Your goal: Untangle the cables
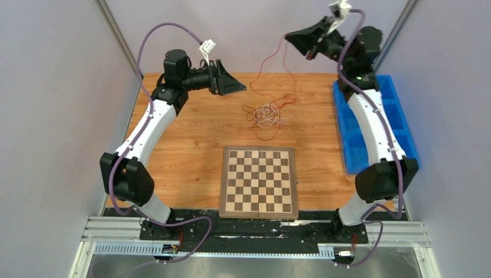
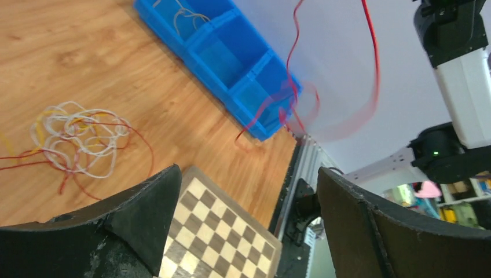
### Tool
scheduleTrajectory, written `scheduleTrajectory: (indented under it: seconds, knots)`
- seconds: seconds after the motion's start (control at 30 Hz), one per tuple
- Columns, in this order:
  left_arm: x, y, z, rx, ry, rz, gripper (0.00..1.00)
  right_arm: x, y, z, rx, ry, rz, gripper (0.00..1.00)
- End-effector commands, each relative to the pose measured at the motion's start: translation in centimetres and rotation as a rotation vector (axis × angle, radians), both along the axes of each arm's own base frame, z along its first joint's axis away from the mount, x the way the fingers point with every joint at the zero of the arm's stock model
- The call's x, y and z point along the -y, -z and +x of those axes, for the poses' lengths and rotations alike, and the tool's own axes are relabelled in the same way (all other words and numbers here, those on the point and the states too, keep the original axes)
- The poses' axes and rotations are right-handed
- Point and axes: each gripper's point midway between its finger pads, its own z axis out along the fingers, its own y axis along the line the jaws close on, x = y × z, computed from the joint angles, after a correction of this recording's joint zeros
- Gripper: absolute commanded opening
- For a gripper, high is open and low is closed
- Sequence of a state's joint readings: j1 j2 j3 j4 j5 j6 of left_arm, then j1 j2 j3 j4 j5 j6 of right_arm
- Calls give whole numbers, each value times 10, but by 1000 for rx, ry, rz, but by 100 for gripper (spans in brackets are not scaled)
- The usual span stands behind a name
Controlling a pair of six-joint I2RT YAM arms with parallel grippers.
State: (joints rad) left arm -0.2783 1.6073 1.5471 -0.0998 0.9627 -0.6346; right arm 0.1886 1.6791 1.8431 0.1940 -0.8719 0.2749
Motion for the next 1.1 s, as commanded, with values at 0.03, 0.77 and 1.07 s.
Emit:
scheduleTrajectory:
  seconds: [0.03,0.77,1.07]
  knots:
    - [-31,-30,-8,188,-77,6,99,93,-28,-28,14,205,25,0]
    - [-42,-4,-13,184,-104,46,100,390,48,-11,-111,618,-151,0]
    - [-44,10,-11,163,-111,77,100,407,103,7,-189,619,-170,0]
